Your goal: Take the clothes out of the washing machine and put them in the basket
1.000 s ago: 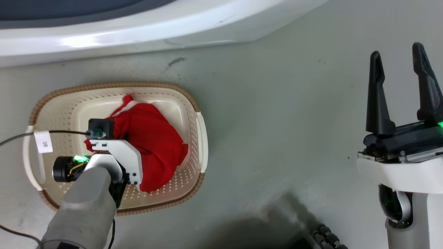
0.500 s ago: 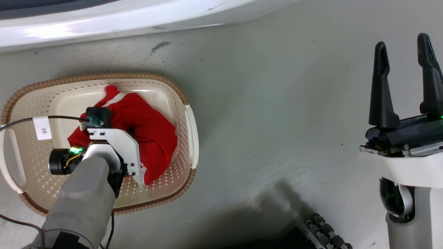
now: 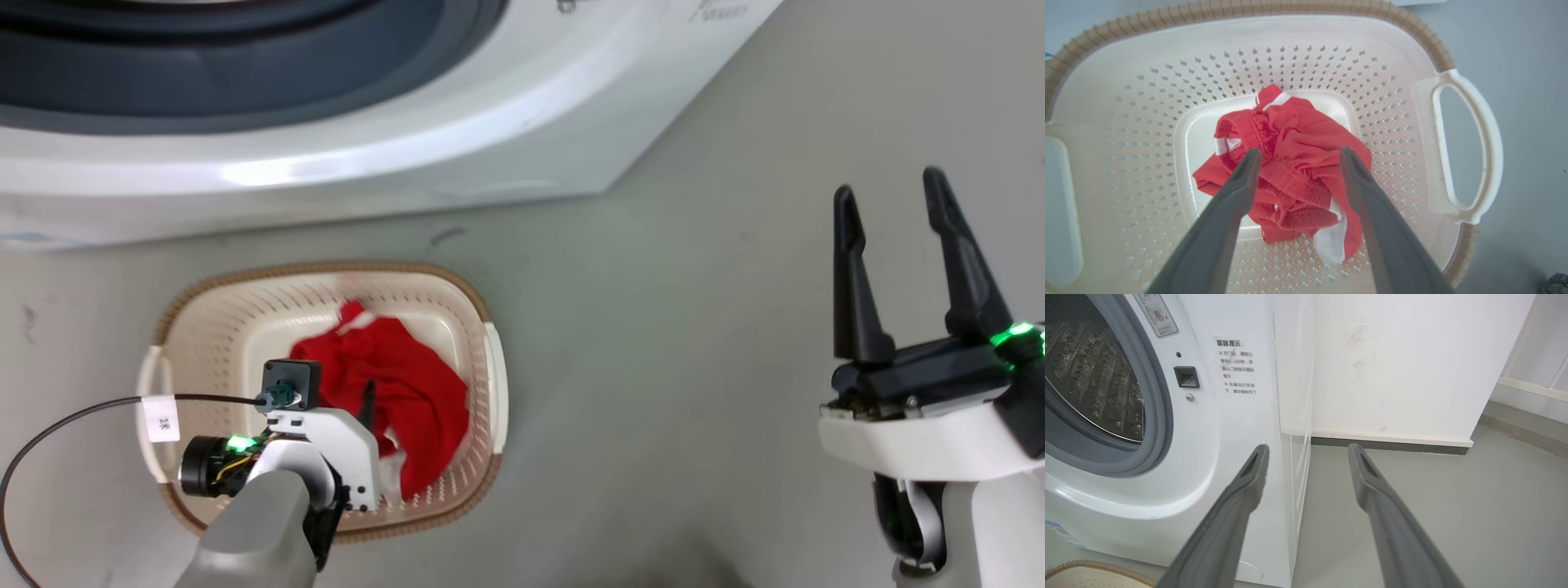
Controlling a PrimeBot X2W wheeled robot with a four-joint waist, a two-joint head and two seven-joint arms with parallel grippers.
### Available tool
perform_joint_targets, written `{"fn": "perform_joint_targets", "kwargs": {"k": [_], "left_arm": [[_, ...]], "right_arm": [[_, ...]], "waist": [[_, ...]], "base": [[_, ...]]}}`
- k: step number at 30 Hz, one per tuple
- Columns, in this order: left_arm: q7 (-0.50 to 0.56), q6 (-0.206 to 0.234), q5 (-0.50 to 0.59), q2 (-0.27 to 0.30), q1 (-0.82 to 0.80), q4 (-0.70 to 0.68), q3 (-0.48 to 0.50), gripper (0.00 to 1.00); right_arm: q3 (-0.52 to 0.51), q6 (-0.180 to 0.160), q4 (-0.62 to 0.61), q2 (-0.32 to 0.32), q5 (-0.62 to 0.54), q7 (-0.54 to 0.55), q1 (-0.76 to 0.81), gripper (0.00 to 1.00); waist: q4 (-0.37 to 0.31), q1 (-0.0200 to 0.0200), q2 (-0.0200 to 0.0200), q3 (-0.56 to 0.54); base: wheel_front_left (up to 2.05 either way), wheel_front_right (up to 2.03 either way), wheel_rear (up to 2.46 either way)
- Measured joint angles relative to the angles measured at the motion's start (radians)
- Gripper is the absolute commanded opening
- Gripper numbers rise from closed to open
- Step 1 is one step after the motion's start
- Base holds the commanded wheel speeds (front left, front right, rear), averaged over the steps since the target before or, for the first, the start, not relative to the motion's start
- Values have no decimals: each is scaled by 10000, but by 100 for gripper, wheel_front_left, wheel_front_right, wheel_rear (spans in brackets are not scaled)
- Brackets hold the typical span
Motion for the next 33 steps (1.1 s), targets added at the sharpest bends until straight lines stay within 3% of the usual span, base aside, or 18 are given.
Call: {"fn": "perform_joint_targets", "kwargs": {"k": [8,14,33], "left_arm": [[-15,598,706,199,1587,-2978,961,100],[-15,922,1519,36,2809,-5302,2033,100],[-29,1081,3933,-1110,5620,-10481,4924,100]], "right_arm": [[38,0,128,0,-192,2,592,100],[25,0,226,-2,-301,2,1070,100],[-92,-2,245,-4,-226,0,2136,100]], "waist": [[427,-1,0,-1310],[741,-1,0,-2181],[1118,-1,1,-4378]], "base": [[0,0,0],[0,0,0],[0,0,0]]}}
